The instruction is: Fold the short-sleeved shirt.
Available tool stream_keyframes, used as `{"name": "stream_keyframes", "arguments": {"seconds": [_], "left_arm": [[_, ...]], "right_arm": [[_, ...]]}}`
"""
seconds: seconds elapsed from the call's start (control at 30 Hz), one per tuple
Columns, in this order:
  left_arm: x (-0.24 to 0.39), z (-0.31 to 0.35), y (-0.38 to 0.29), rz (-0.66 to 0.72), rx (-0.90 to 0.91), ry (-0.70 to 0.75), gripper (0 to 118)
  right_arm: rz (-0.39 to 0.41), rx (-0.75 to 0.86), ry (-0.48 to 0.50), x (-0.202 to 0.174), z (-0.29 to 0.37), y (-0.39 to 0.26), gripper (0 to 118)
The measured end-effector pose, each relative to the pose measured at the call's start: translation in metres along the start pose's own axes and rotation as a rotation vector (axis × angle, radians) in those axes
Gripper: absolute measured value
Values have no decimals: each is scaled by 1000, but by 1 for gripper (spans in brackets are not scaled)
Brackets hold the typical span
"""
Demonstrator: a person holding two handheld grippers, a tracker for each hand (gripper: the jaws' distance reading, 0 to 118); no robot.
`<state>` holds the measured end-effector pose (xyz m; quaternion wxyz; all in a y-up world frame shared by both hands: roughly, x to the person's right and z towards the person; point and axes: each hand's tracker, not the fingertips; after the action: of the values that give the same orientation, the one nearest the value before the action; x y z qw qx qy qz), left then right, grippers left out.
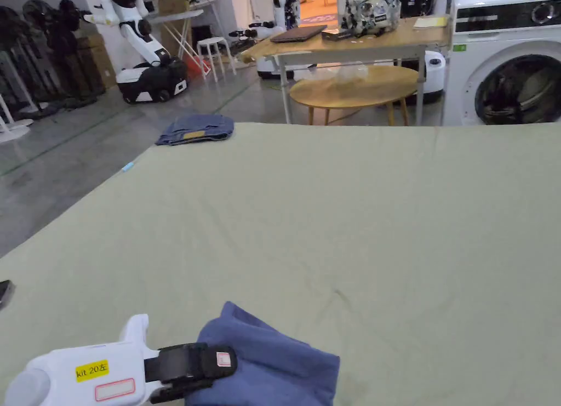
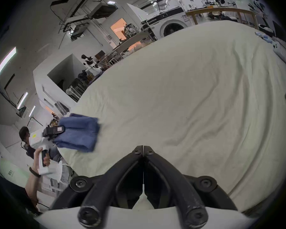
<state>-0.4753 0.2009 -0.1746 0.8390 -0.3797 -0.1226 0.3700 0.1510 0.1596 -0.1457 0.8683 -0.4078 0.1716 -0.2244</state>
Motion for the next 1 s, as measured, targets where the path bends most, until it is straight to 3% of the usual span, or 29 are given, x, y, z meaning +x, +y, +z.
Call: {"name": "stream_keyframes", "arguments": {"seconds": [0.13, 0.27, 0.3, 0.37, 0.47, 0.5, 0.67, 0.83, 1.0], "left_arm": [[-58, 43, 45, 97, -17, 124, 25], [-76, 48, 65, 89, -17, 244, 25], [-70, 46, 64, 98, -14, 272, 28], [-66, 52, 68, 85, 47, 359, 54], [-40, 68, 71, 4, 206, 604, 56], [-29, 73, 72, -17, 227, 619, 56], [64, 89, 59, -349, 374, 538, 56], [144, 85, 17, -666, 563, 347, 56], [217, 56, -42, -759, 780, 221, 56]], "right_arm": [[5, -37, -6, -1, -5, -2, 0], [0, -40, -1, 2, -5, -3, 0], [-3, -36, 3, 3, -4, -2, 0], [3, -29, 5, 4, -2, 2, 0], [43, 1, -20, 6, 4, 9, 0], [57, 10, -26, 7, 5, 12, 0], [174, 112, -128, 1, 23, 37, 0], [239, 279, -138, -18, 49, 63, 0], [352, 464, -182, -50, 78, 79, 0]]}}
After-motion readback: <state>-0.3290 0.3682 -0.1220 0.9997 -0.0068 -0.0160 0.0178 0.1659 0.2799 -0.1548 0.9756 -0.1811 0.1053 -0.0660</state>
